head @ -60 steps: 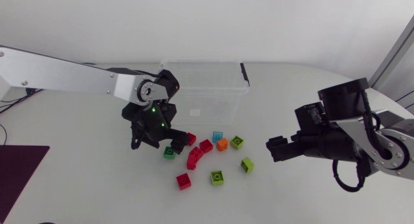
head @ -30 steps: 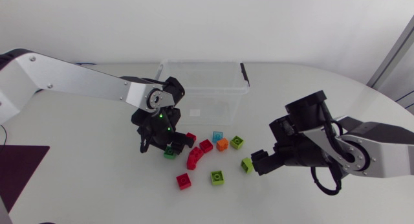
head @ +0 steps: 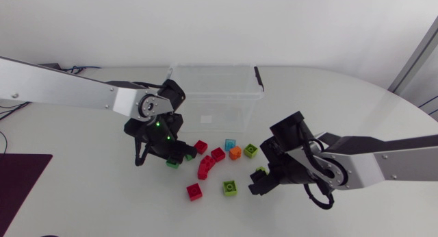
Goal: Pick up the duplo bricks and place them in the container
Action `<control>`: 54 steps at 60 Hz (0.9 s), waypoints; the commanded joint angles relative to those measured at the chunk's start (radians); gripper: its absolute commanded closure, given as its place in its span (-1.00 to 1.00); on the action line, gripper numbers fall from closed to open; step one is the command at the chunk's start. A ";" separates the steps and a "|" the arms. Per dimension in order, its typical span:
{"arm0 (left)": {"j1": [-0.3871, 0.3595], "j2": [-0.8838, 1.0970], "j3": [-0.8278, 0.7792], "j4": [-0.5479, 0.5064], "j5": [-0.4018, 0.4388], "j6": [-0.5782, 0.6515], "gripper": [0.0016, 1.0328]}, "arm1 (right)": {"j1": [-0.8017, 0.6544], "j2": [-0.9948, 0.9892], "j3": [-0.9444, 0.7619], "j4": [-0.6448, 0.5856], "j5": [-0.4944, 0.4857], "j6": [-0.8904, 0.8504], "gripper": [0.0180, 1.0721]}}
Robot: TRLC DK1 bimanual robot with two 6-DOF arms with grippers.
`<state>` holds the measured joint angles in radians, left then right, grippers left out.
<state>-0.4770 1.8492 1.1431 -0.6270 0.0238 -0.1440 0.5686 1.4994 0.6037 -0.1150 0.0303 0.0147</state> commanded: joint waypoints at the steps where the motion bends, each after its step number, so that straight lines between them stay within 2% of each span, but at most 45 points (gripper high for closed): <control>1: 0.011 -0.082 -0.023 -0.004 -0.001 0.021 0.43 | 0.007 0.022 0.016 0.031 0.010 -0.013 0.04; 12: 0.038 -0.237 0.014 -0.004 0.001 0.034 0.43 | -0.004 0.078 0.028 0.055 0.010 -0.030 0.45; 24: 0.063 -0.358 0.104 0.001 0.001 0.041 0.43 | -0.006 0.104 0.034 0.052 0.011 -0.044 0.58; 38: 0.064 -0.400 0.132 0.240 0.033 0.054 0.43 | 0.005 -0.054 0.071 -0.058 0.013 -0.065 0.64; 54: 0.086 -0.209 0.190 0.414 0.033 0.049 0.39 | -0.007 -0.156 0.202 -0.164 0.013 -0.082 0.63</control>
<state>-0.4068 1.5753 1.2987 -0.2428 0.0509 -0.1005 0.5678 1.3697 0.7601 -0.2581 0.0322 -0.0494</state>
